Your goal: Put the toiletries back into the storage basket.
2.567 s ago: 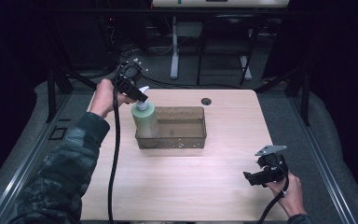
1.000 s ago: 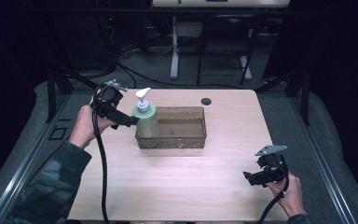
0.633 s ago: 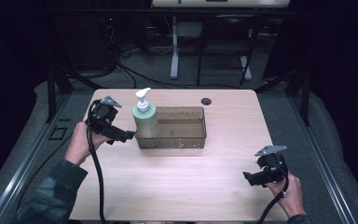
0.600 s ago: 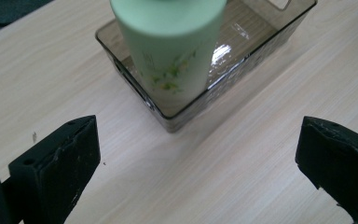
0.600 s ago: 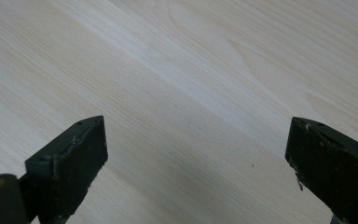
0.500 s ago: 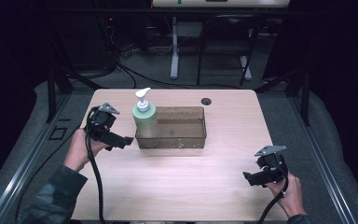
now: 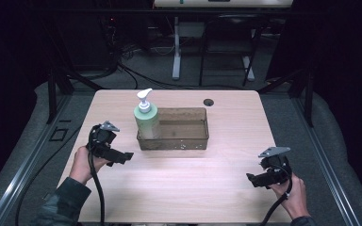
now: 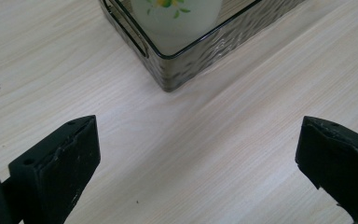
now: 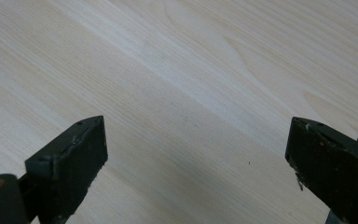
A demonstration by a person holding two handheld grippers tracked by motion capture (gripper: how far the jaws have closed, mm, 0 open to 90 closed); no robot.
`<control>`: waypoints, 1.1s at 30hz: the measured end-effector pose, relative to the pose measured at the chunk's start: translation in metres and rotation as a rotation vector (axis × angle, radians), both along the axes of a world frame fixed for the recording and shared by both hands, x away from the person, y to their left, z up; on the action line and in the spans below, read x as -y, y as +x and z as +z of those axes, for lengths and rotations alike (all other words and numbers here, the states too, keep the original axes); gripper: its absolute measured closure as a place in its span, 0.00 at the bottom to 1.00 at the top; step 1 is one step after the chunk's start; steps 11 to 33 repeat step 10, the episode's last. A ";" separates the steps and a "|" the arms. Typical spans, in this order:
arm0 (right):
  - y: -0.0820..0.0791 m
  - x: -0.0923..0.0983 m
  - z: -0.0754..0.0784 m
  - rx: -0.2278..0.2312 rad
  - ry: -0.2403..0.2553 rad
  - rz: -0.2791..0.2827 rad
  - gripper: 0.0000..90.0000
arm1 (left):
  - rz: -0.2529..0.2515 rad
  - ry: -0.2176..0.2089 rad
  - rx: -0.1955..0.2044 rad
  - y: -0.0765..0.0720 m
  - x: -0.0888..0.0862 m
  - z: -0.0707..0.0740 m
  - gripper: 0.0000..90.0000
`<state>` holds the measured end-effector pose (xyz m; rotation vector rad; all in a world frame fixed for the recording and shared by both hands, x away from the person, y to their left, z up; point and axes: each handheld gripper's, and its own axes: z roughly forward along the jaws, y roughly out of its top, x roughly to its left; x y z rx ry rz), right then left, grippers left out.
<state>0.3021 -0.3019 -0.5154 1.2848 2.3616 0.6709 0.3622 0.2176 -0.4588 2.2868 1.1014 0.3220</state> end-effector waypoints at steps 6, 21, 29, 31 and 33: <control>0.001 0.002 -0.001 -0.002 -0.001 -0.004 0.05 | 0.019 -0.014 -0.006 0.002 -0.009 -0.011 0.00; 0.000 0.004 -0.003 -0.015 0.001 -0.014 0.05 | 0.026 -0.010 -0.011 0.003 -0.013 -0.016 0.00; 0.000 0.004 -0.003 -0.015 0.001 -0.014 0.05 | 0.026 -0.010 -0.011 0.003 -0.013 -0.016 0.00; 0.000 0.004 -0.003 -0.015 0.001 -0.014 0.05 | 0.026 -0.010 -0.011 0.003 -0.013 -0.016 0.00; 0.000 0.004 -0.003 -0.015 0.001 -0.014 0.05 | 0.026 -0.010 -0.011 0.003 -0.013 -0.016 0.00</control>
